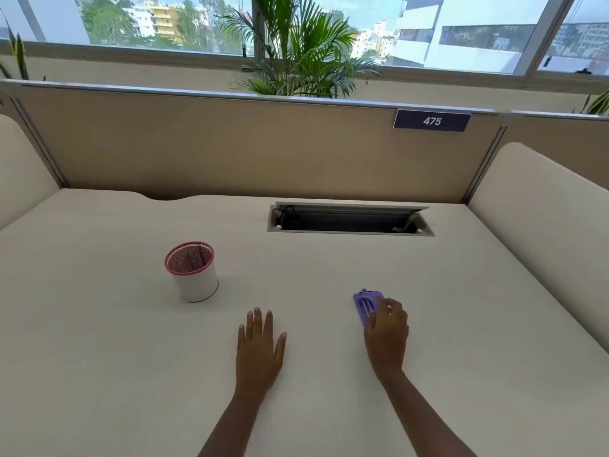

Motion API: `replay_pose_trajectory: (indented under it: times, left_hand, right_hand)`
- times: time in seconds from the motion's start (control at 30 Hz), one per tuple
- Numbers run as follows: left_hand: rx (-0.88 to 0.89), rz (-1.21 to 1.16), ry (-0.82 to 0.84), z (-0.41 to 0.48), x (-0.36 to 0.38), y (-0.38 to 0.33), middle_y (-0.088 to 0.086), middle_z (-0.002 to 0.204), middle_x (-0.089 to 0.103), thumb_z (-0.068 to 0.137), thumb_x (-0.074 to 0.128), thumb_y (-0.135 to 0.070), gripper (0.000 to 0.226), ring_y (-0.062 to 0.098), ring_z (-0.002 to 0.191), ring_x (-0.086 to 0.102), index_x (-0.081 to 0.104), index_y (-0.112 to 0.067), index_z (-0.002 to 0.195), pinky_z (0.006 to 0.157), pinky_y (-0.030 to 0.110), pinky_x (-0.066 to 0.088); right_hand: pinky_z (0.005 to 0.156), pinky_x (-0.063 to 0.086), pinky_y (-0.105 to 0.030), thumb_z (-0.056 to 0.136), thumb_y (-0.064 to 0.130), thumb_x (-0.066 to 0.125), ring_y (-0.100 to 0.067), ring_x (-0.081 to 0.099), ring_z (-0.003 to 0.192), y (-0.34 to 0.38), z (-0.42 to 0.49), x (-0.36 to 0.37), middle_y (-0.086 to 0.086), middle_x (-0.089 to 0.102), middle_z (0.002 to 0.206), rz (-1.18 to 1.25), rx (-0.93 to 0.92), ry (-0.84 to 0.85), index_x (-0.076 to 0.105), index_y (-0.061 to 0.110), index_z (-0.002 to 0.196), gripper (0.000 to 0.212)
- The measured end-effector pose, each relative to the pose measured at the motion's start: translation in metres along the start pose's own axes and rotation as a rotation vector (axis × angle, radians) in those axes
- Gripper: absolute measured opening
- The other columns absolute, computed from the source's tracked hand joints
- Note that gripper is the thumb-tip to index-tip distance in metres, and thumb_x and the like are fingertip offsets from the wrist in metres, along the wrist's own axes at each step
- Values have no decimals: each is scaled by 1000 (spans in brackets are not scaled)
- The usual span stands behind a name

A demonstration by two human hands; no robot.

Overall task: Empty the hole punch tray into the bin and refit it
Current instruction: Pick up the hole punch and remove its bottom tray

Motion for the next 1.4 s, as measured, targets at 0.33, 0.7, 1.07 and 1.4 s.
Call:
replay_pose_trajectory:
  times: [0.33,0.7,1.07,1.4]
  left_hand:
    - [101,-87,-28,5,-10,-21,4,160,6,100,25,-27,51,18,148,-2,13,-18,148,119,26,-2]
    - [88,-811,31,13,-25,-61,1,151,33,98,40,-15,47,14,138,33,29,-13,144,109,16,26]
    - [-286,-1590,93,9,-39,-56,11,98,67,92,52,-15,20,24,84,67,58,-1,105,59,21,59]
    - [-531,-1683,123,-4,-36,-56,26,107,56,92,51,-8,27,27,78,61,47,6,115,53,20,58]
  right_hand:
    - [71,43,-32,89,1,46,-28,53,86,-22,24,2,-24,59,122,606,630,262,51,3,127,39]
    - [50,58,-37,84,-5,49,-27,53,72,23,-10,0,-17,56,82,1437,1020,875,61,-6,83,13]
    - [51,58,-33,98,20,36,-28,56,79,52,-24,3,-21,62,95,1716,1136,1018,56,1,99,27]
    - [56,62,-37,96,30,43,-36,71,78,50,-20,-4,-26,71,88,1545,897,1033,59,-7,98,40]
Point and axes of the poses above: each hand's wrist, its own z-axis towards the middle knuckle, its own x-axis out of the palm, y = z × x, the point moved 4 cm from there along z, towards the middle knuckle
